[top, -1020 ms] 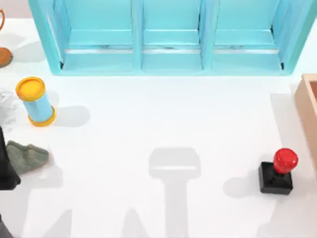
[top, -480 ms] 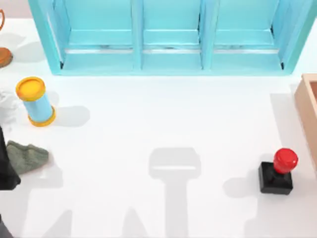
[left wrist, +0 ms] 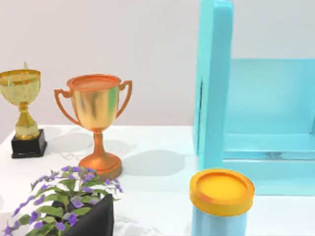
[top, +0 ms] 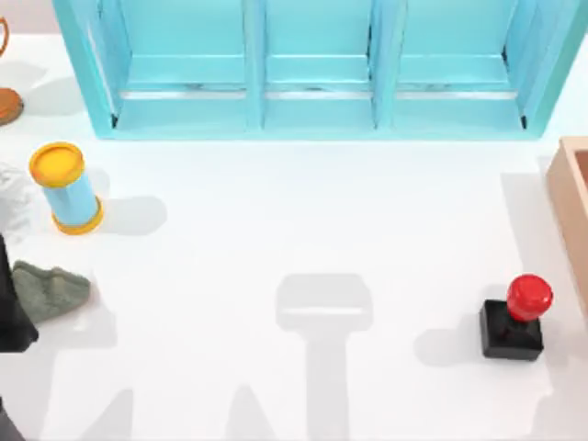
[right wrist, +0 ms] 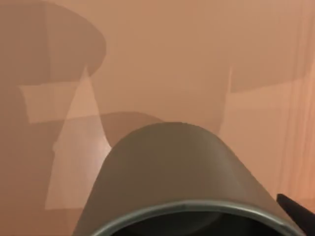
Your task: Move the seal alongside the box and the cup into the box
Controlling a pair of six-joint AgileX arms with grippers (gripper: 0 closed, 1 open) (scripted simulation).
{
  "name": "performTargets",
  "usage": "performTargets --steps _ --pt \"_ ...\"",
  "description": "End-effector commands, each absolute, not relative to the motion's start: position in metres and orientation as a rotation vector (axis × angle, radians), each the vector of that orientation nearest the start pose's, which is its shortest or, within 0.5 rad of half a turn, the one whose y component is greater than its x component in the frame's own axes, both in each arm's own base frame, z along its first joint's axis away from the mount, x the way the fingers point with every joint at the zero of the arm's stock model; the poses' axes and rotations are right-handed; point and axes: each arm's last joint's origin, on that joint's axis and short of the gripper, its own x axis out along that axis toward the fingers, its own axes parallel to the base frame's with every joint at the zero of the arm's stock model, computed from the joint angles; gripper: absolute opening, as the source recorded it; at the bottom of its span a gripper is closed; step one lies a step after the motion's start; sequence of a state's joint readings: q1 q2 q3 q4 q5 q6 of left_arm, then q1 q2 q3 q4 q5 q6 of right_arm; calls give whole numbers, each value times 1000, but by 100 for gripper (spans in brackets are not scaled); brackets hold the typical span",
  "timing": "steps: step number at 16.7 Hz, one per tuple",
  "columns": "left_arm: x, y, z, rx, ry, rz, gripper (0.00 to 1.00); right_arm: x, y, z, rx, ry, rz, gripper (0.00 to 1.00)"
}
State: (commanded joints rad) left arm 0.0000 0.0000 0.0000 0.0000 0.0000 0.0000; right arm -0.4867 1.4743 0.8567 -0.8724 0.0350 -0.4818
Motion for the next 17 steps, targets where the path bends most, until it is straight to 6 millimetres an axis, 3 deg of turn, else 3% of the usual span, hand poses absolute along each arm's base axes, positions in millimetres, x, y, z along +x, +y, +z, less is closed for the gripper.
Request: performTargets --steps 5,17 --pt "106 -1 160 0 0 0 100 213 -112 167 -48 1530 -61 0" --pt "106 -1 160 0 0 0 100 213 -112 167 -48 1530 -61 90"
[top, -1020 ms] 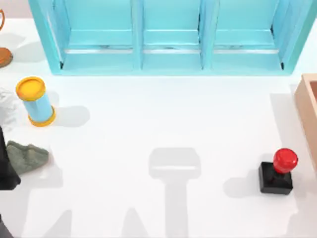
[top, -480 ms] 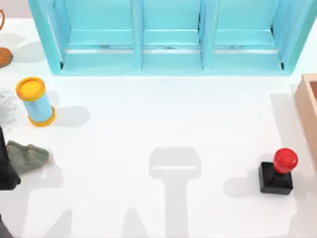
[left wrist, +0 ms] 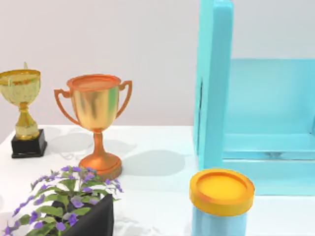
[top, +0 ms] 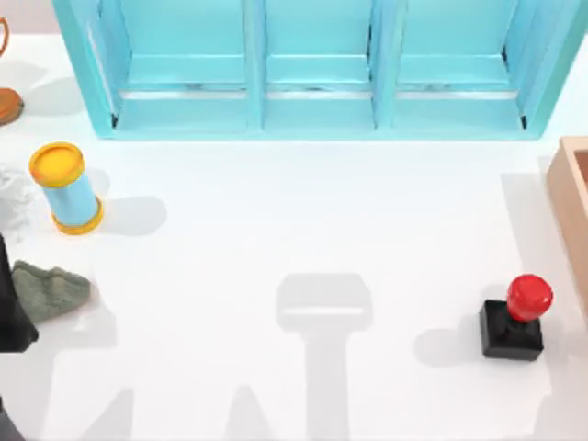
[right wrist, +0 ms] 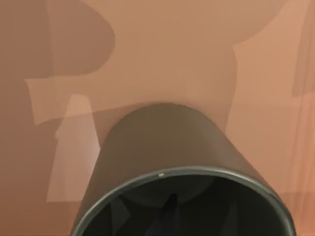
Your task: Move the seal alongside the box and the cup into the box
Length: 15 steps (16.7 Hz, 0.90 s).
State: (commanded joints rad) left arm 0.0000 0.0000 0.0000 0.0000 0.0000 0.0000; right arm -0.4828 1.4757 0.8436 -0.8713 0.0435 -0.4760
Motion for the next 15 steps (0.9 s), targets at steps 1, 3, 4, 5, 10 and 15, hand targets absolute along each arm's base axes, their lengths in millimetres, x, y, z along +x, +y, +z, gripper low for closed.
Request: performTargets --steps 1,3,4,5,10,15 --pt "106 -1 160 0 0 0 100 213 -112 167 -48 1530 -61 98" --pt "106 -1 160 0 0 0 100 213 -112 167 -48 1530 -61 100" --pt "106 -1 160 0 0 0 100 213 -112 167 -48 1530 -61 100" --pt "106 -1 160 0 0 0 100 213 -112 167 -48 1530 -61 100" --pt "106 -1 160 0 0 0 100 213 -112 168 -47 1530 -62 100" --pt "106 -1 160 0 0 0 100 228 -117 191 -70 1420 -63 100"
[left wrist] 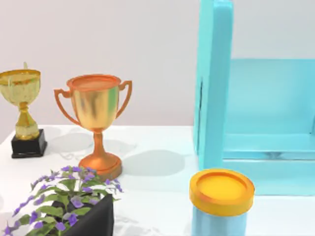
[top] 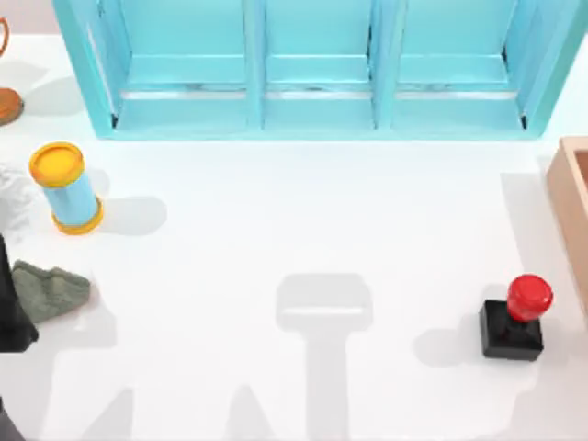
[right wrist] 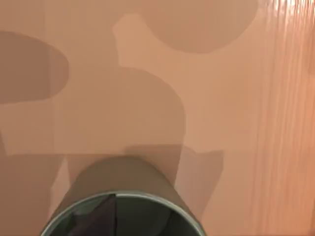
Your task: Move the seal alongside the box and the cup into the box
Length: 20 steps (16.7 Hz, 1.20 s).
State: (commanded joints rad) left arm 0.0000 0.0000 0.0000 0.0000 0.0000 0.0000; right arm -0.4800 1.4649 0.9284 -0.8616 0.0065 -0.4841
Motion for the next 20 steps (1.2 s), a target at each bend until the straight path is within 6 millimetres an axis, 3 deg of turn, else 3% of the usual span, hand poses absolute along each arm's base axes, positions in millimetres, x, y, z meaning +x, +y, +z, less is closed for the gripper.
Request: performTargets --steps 5,9,16,20 --pt "106 -1 160 0 0 0 100 248 -130 241 -112 1222 -74 100" --pt "106 -1 160 0 0 0 100 245 -132 267 -114 1207 -83 100" --pt "106 -1 160 0 0 0 100 219 -118 268 -57 1469 -71 100" --pt "106 -1 160 0 0 0 100 213 -112 268 -47 1530 -62 100"
